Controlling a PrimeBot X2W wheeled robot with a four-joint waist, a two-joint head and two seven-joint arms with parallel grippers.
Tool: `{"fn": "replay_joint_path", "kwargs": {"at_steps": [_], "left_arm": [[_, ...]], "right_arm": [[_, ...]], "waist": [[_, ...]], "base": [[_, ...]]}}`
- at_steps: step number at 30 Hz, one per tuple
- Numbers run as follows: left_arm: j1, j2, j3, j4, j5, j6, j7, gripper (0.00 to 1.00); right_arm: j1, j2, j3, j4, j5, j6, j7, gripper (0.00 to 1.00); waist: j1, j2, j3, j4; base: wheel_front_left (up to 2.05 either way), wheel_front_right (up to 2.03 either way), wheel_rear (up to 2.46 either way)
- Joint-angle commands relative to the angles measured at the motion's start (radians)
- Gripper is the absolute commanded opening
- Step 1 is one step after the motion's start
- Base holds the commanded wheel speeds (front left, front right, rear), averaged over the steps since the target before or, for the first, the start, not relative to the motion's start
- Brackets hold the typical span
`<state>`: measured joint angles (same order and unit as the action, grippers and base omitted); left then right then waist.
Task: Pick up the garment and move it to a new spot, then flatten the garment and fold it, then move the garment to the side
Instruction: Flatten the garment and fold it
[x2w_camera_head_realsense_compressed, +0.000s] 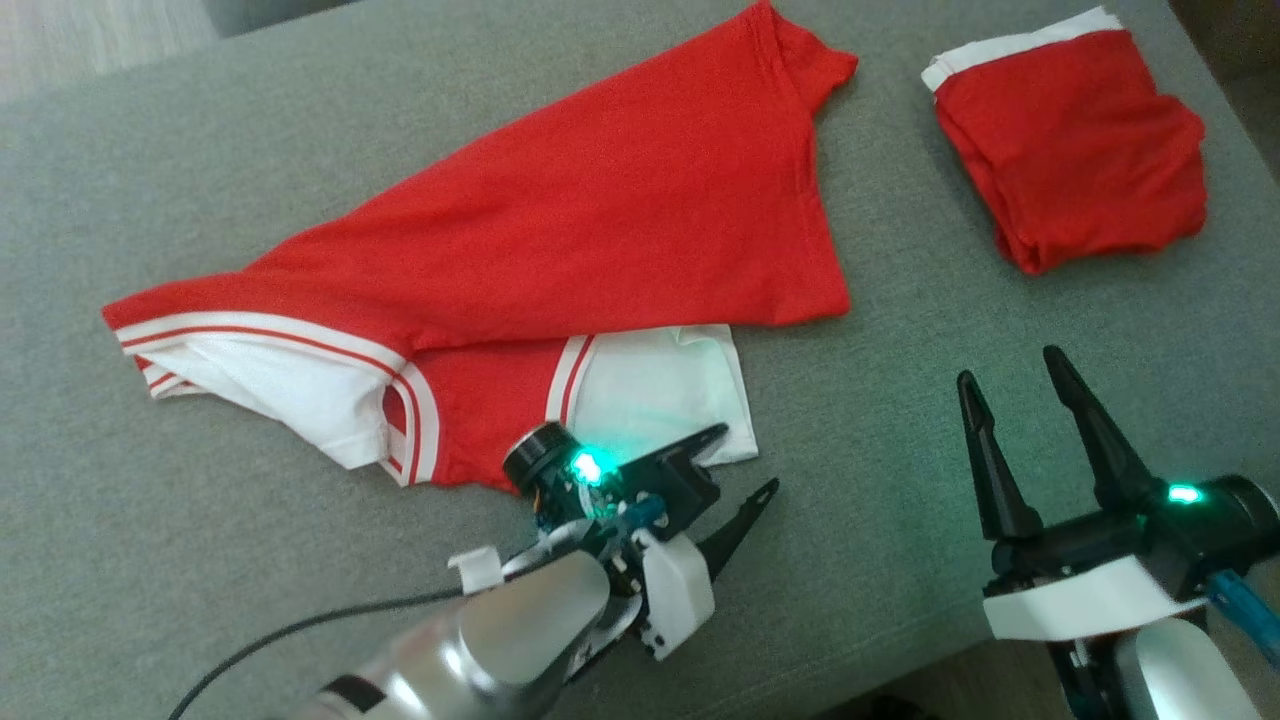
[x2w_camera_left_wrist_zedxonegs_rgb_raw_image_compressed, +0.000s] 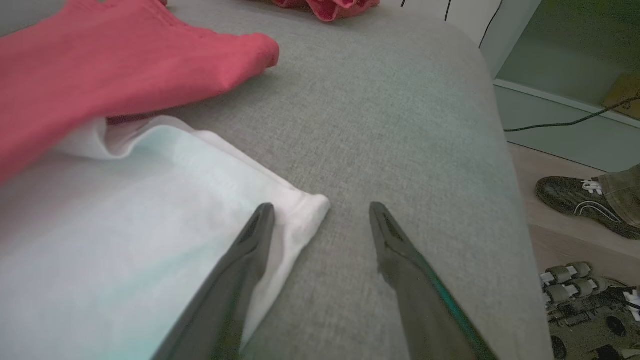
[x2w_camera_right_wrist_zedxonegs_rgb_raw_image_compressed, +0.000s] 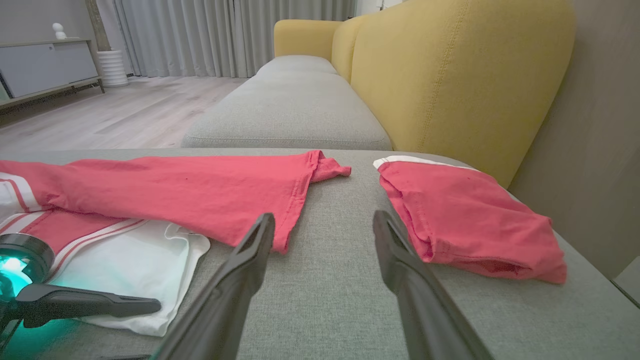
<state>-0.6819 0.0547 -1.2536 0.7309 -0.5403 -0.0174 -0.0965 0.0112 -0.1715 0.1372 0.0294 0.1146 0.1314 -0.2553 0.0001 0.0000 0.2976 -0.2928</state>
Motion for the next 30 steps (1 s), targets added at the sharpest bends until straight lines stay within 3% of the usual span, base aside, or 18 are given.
{"fn": "replay_joint_path", "kwargs": {"at_steps": [1,2,3,5,6,11,21,27,30], "left_arm": [[-0.035,-0.004,0.013,-0.005,-0.010,0.007,0.011,1.00],[-0.047,-0.004,0.005,0.009,-0.020,0.012,0.021,0.88],[-0.047,-0.004,0.005,0.009,-0.020,0.012,0.021,0.88],[-0.055,-0.004,-0.002,0.020,-0.028,0.017,0.027,0.09],[-0.057,-0.004,-0.005,0.026,-0.030,0.017,0.030,0.00],[-0.053,-0.004,-0.015,0.030,-0.035,0.029,0.001,0.00],[-0.056,0.009,0.045,-0.043,-0.039,0.134,-0.153,0.00],[-0.088,0.078,0.119,-0.222,0.018,0.193,-0.164,0.00],[-0.096,0.120,0.148,-0.330,0.063,0.221,-0.165,0.00]], "right_arm": [[-0.026,-0.026,0.013,-0.035,0.008,-0.001,-0.006,1.00],[-0.033,-0.027,0.013,-0.038,0.010,-0.001,-0.006,1.00],[-0.033,-0.027,0.013,-0.038,0.010,-0.001,-0.006,1.00],[-0.038,-0.028,0.011,-0.039,0.011,-0.001,-0.006,1.00],[-0.039,-0.028,0.011,-0.040,0.011,-0.001,-0.006,1.00],[-0.035,-0.032,-0.005,-0.038,0.009,-0.001,-0.006,1.00],[-0.065,-0.095,-0.042,0.035,0.037,-0.001,-0.006,1.00],[-0.218,-0.170,-0.064,0.238,0.080,-0.001,-0.002,1.00],[-0.337,-0.226,-0.045,0.359,0.077,-0.001,0.054,1.00]], "waist": [[-0.0001,0.0000,0.013,-0.004],[-0.0001,0.0000,0.026,-0.005],[-0.0001,0.0000,0.026,-0.005],[-0.0001,0.0000,0.035,-0.005],[-0.0001,0.0000,0.037,-0.004],[-0.0001,0.0000,0.025,0.016],[-0.0001,0.0000,-0.025,0.141],[-0.0001,0.0000,-0.009,0.207],[-0.0001,0.0000,0.013,0.234]], "base": [[0.00,0.00,0.00],[0.00,0.00,0.00],[0.00,0.00,0.00],[0.00,0.00,0.00],[0.00,0.00,0.00],[0.00,0.00,0.00],[0.00,0.00,0.00],[0.00,0.00,0.00],[0.00,0.00,0.00]]}}
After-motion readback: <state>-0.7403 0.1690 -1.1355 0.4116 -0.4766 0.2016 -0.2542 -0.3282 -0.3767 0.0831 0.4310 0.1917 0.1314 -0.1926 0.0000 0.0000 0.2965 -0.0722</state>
